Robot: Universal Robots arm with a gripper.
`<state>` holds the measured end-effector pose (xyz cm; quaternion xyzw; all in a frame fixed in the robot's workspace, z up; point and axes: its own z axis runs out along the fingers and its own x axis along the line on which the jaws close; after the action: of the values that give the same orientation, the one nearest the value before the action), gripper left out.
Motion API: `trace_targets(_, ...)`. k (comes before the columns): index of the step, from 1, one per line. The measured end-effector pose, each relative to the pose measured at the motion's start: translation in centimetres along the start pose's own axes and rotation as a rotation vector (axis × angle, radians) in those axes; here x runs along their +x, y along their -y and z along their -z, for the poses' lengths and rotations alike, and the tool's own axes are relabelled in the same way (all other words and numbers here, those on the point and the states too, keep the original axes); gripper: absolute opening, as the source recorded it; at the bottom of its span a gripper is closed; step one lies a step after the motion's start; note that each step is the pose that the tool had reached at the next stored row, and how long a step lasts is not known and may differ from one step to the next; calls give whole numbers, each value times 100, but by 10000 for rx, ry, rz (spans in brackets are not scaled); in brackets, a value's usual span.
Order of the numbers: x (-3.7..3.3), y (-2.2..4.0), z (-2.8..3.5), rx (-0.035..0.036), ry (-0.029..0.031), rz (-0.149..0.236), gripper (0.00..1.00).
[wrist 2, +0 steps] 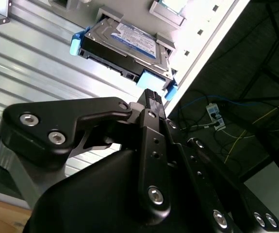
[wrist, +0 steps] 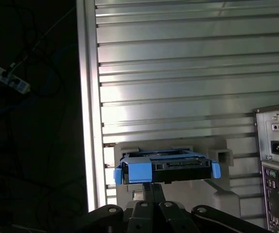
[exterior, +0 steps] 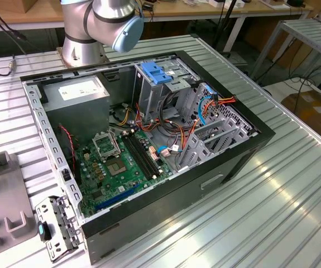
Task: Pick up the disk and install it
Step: 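Pick up the disk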
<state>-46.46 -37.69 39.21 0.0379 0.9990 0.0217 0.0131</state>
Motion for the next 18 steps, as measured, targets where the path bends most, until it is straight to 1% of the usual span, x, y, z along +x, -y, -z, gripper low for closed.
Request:
trace_targets(2,0,0,0,0,0,9,11)
trace_targets(5,1,0,0,-3,-7,156,11)
trace_targets(10,0,0,0,-15,-28,622,11)
trace_targets(14,0,0,0,-31,-56,1267,11)
trace_targets(16,0,0,0,-45,-82,1841,11)
trace_targets(18,0,0,0,-52,-96,2155,11)
